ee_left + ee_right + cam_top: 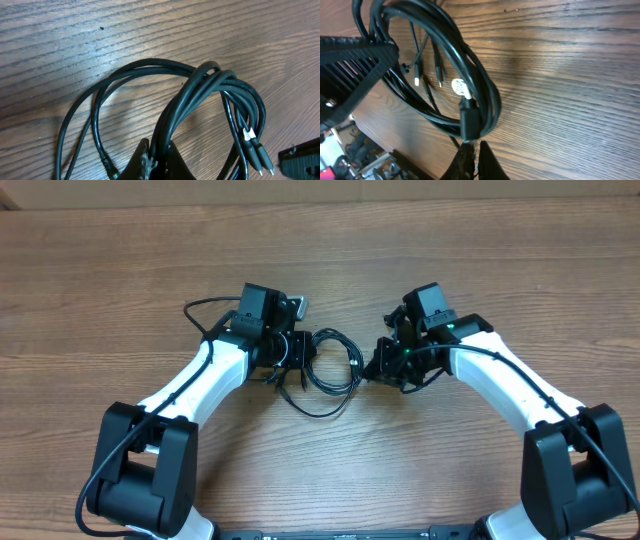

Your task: Untangle cables

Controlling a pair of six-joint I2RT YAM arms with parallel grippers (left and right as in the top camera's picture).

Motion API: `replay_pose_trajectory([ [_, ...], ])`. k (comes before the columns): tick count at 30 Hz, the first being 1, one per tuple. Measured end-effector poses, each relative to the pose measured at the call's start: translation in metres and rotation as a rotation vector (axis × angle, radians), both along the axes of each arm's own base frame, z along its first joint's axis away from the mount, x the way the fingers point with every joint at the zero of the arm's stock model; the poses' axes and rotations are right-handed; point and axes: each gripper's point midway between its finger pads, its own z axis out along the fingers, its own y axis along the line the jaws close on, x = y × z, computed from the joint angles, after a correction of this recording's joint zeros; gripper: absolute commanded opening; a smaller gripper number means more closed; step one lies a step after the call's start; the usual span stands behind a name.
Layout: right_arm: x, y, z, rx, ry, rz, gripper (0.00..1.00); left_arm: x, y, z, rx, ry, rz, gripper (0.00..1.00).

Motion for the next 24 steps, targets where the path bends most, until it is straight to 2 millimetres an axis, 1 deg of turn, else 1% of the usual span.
replay_pose_trajectory([
  [12, -0.003, 0.005, -0.010, -0.112, -0.001, -0.048, 0.04, -0.001, 0.000, 0.000, -0.009, 0.025, 0.030, 0.04],
  [15, 0.000, 0.005, -0.013, -0.155, -0.023, -0.067, 0.04, -0.002, 0.001, -0.001, -0.010, 0.035, 0.035, 0.04],
  [21, 0.010, 0.005, -0.015, -0.171, -0.064, -0.091, 0.04, -0.005, -0.003, 0.000, -0.030, 0.046, 0.026, 0.04],
  [24, 0.011, 0.005, -0.025, -0.182, -0.051, -0.093, 0.04, -0.006, -0.005, 0.001, -0.042, 0.050, 0.019, 0.05],
])
